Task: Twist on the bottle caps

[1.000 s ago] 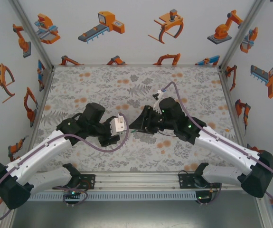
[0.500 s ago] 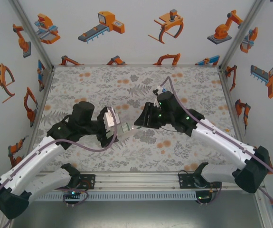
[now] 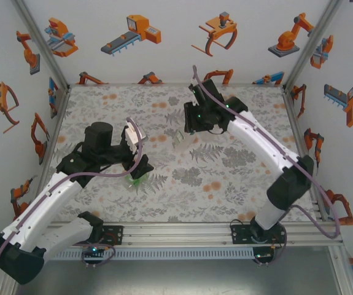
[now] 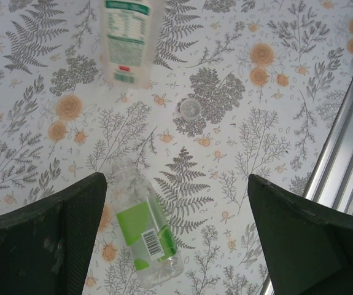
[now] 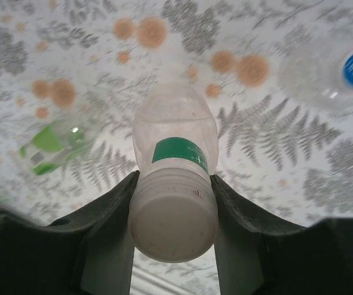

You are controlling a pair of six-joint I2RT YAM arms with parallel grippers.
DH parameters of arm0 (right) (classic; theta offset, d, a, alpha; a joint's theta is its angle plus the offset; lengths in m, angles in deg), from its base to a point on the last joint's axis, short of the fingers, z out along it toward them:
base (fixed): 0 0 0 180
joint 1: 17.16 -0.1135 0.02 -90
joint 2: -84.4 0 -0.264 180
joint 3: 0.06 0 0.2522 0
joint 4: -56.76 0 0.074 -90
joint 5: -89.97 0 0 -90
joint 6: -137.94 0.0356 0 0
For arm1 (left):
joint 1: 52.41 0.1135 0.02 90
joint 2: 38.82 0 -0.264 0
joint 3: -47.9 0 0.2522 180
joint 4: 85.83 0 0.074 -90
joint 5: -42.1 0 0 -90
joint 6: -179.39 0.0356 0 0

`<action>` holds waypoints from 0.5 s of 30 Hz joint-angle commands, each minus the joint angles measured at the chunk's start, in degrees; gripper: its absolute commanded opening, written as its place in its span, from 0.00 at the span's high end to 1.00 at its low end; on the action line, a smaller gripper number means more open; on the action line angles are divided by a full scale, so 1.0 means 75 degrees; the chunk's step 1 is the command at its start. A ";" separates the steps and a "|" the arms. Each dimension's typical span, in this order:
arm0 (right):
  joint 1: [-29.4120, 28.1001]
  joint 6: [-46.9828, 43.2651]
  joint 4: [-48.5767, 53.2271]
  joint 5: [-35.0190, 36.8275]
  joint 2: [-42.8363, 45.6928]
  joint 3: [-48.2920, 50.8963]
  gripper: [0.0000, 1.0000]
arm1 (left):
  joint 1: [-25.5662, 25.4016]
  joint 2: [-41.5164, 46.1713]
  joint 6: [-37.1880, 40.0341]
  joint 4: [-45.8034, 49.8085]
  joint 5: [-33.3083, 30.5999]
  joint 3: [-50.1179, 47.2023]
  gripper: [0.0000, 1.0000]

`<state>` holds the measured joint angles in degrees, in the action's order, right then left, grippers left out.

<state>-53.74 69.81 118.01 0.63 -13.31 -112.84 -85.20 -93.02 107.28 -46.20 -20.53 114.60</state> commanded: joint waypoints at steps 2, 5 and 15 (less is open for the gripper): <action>0.0106 -0.1342 0.1362 0.0906 -0.1104 -0.1555 0.85 | 0.0049 0.0114 -0.0104 0.0085 0.0083 0.0116 0.13; 0.0197 -0.1583 0.1763 0.1014 -0.1873 -0.2423 0.84 | 0.0060 0.0075 -0.0124 0.0020 -0.0007 0.0092 0.13; 0.0327 -0.1849 0.1991 0.0836 -0.3155 -0.3756 0.82 | 0.0060 -0.0177 -0.0146 0.0020 0.0207 0.0149 0.16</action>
<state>-51.51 57.48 131.03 6.99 -36.33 -138.11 -84.98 -94.24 106.89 -46.09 -20.48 114.60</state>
